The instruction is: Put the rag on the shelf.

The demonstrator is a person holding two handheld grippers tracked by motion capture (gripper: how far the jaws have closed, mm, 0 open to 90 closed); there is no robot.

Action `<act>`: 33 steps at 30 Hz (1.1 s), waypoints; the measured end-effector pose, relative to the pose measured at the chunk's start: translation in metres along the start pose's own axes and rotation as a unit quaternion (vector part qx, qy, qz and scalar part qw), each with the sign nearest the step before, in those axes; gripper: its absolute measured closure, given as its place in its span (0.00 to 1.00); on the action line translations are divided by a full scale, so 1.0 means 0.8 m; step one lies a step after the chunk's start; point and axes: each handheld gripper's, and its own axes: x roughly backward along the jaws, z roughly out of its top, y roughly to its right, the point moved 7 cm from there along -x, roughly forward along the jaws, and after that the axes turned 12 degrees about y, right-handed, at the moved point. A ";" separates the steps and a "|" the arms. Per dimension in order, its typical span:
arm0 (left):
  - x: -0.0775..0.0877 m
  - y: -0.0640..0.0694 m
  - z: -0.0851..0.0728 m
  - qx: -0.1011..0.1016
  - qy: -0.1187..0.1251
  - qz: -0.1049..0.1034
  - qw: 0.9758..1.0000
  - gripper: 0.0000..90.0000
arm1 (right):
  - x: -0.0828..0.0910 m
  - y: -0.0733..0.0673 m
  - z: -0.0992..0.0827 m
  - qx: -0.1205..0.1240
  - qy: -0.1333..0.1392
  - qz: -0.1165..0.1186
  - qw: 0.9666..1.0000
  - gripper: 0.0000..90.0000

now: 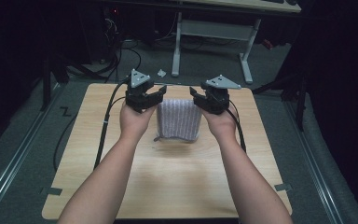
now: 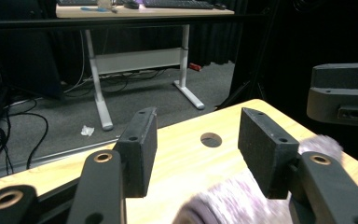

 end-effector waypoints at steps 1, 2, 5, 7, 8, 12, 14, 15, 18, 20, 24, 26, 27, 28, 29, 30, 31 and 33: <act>0.004 0.002 -0.002 -0.003 0.000 -0.003 1.000 0.52 | 0.005 -0.001 -0.002 -0.002 0.000 -0.002 1.000 0.58; 0.004 0.002 -0.002 -0.003 0.000 -0.003 1.000 0.52 | 0.005 -0.001 -0.002 -0.002 0.000 -0.002 1.000 0.58; 0.017 0.006 -0.009 -0.002 -0.002 -0.006 1.000 0.52 | 0.019 -0.001 -0.009 0.003 -0.002 -0.005 1.000 0.57; 0.026 0.009 -0.018 -0.002 -0.005 -0.011 1.000 0.52 | 0.028 -0.001 -0.015 0.001 -0.004 -0.006 1.000 0.56; 0.029 0.010 -0.023 -0.004 -0.007 -0.012 1.000 0.52 | 0.033 -0.001 -0.018 -0.002 -0.004 -0.005 1.000 0.55; 0.043 0.007 -0.058 -0.005 -0.029 -0.019 0.999 0.51 | 0.052 0.001 -0.041 -0.007 -0.016 -0.004 1.000 0.50; 0.046 0.004 -0.072 -0.001 -0.039 -0.021 0.999 0.51 | 0.056 0.001 -0.051 -0.007 -0.017 -0.004 1.000 0.49; 0.046 0.004 -0.072 -0.001 -0.039 -0.021 0.999 0.51 | 0.056 0.001 -0.051 -0.007 -0.017 -0.004 1.000 0.49; 0.050 0.001 -0.092 0.004 -0.051 -0.023 0.998 0.51 | 0.061 0.001 -0.068 -0.002 -0.025 -0.003 1.000 0.48; 0.054 0.002 -0.108 0.003 -0.059 -0.027 0.998 0.51 | 0.065 -0.001 -0.087 0.003 -0.034 -0.003 0.999 0.47; 0.066 0.003 -0.144 -0.001 -0.077 -0.035 0.996 0.51 | 0.074 -0.004 -0.115 -0.003 -0.051 0.000 0.999 0.47; 0.069 0.003 -0.152 -0.002 -0.082 -0.037 0.996 0.52 | 0.076 -0.006 -0.123 -0.004 -0.054 0.002 0.999 0.47; 0.074 0.005 -0.163 -0.001 -0.090 -0.040 0.995 0.51 | 0.079 -0.008 -0.132 -0.006 -0.060 0.002 0.998 0.47; 0.077 0.005 -0.170 -0.002 -0.093 -0.042 0.995 0.51 | 0.083 -0.010 -0.143 -0.007 -0.065 0.004 0.998 0.47; 0.082 0.006 -0.180 -0.003 -0.099 -0.045 0.994 0.51 | 0.086 -0.011 -0.149 -0.007 -0.069 0.004 0.998 0.47; 0.091 0.006 -0.201 -0.002 -0.115 -0.049 0.992 0.52 | 0.094 -0.013 -0.167 -0.010 -0.078 0.005 0.997 0.46; 0.091 0.006 -0.201 -0.002 -0.115 -0.049 0.992 0.52 | 0.094 -0.013 -0.167 -0.010 -0.078 0.005 0.997 0.46; 0.104 0.004 -0.221 -0.005 -0.131 -0.049 0.990 0.52 | 0.102 -0.015 -0.184 -0.014 -0.086 0.004 0.996 0.46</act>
